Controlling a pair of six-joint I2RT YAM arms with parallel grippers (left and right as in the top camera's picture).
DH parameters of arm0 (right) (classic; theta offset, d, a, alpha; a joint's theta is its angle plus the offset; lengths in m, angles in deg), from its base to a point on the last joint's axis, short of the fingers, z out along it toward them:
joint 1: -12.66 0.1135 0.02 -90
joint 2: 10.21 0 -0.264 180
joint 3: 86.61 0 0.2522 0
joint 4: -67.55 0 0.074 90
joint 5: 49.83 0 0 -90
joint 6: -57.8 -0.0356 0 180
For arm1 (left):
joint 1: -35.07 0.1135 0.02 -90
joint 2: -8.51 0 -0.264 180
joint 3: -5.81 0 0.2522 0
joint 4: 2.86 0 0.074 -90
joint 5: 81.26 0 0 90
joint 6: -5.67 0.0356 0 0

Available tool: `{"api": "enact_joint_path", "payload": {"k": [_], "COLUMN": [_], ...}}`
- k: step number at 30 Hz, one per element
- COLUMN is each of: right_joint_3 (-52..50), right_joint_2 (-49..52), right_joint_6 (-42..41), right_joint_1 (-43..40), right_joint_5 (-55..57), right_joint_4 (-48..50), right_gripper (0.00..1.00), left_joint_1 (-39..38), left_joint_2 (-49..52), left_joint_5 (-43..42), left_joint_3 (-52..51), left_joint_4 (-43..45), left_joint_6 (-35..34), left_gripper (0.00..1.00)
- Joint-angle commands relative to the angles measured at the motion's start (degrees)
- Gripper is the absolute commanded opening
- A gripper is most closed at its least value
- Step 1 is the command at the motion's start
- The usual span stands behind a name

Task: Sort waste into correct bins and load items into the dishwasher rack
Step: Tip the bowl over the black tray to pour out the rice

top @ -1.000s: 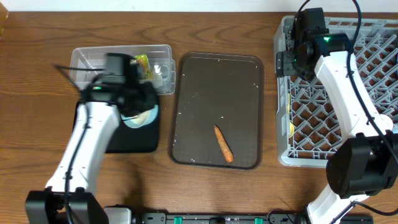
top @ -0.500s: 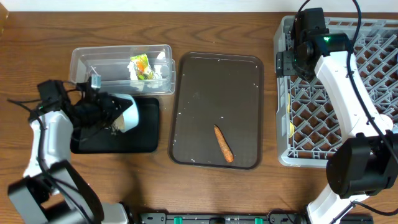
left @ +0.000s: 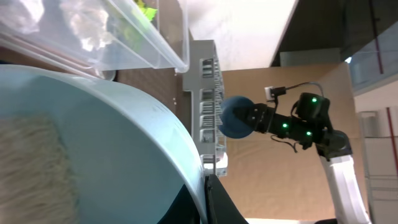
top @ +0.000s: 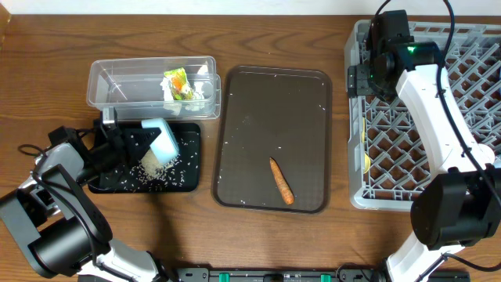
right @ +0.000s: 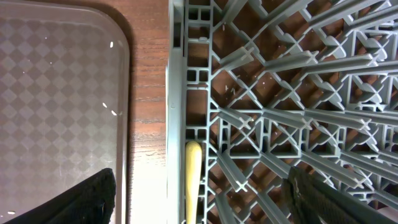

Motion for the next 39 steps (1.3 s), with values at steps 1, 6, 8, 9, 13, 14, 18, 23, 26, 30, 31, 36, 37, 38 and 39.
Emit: {"api": "enact_joint_path", "payload": {"k": [1,6,8,9,13,14,18,23,26,30,31,36,37,38,39], "right_joint_3": [0.98,0.98,0.98,0.98,0.98,0.98,0.98,0.98,0.98,0.98,0.98,0.98,0.98,0.98,0.98], "right_joint_2": [-1.33,-1.33,-1.33,-1.33,-1.33,-1.33,-1.33,-1.33,-1.33,-1.33,-1.33,-1.33,-1.33,-1.33,-1.33], "right_joint_6": [-0.17,-0.17,-0.17,-0.17,-0.17,-0.17,-0.17,-0.17,-0.17,-0.17,-0.17,-0.17,-0.17,-0.17,-0.17], "right_joint_1": [0.0,0.0,0.0,0.0,0.0,0.0,0.0,0.0,0.0,0.0,0.09,0.0,0.0,0.0,0.0], "right_joint_5": [0.2,0.2,0.2,0.2,0.2,0.2,0.2,0.2,0.2,0.2,0.17,0.17,0.17,0.17,0.17], "right_joint_4": [-0.07,-0.09,-0.09,-0.09,-0.09,-0.07,-0.09,-0.11,-0.13,-0.13,-0.13,-0.13,-0.13,-0.13,-0.13], "right_gripper": [0.86,0.86,0.86,0.86,0.86,0.85,0.86,0.86,0.85,0.86,0.86,0.86,0.86,0.86,0.86], "left_joint_1": [0.2,0.2,0.2,0.2,0.2,0.2,0.2,0.22,0.35,0.35,0.37,0.35,0.35,0.33,0.31], "left_joint_2": [0.31,0.31,0.31,0.31,0.31,0.31,0.31,0.31,0.31,0.31,0.31,0.31,0.31,0.31,0.31], "left_joint_5": [-3.39,-3.37,-3.37,-3.37,-3.32,-3.32,-3.32,-2.82,-2.38,-2.38,-2.4,-2.32,-2.12,-2.12,-2.19], "left_joint_3": [-0.2,-0.2,-0.2,-0.2,-0.2,-0.2,-0.2,-0.2,-0.2,-0.2,-0.2,-0.2,-0.2,-0.2,-0.2], "left_joint_4": [-0.11,-0.09,-0.04,0.02,2.67,3.15,3.17,3.41,3.41,3.45,3.91,12.81,15.1,16.15,16.55], "left_joint_6": [1.6,1.16,0.2,-0.9,-16.98,-23.3,-38.49,-40.87,-40.87,-40.85,-40.85,-34.91,-31.15,-27.69,-24.41], "left_gripper": [0.06,0.06,0.06,0.06,0.06,0.06,0.06,0.06,0.06,0.06,0.06,0.06,0.06,0.06,0.06]}}
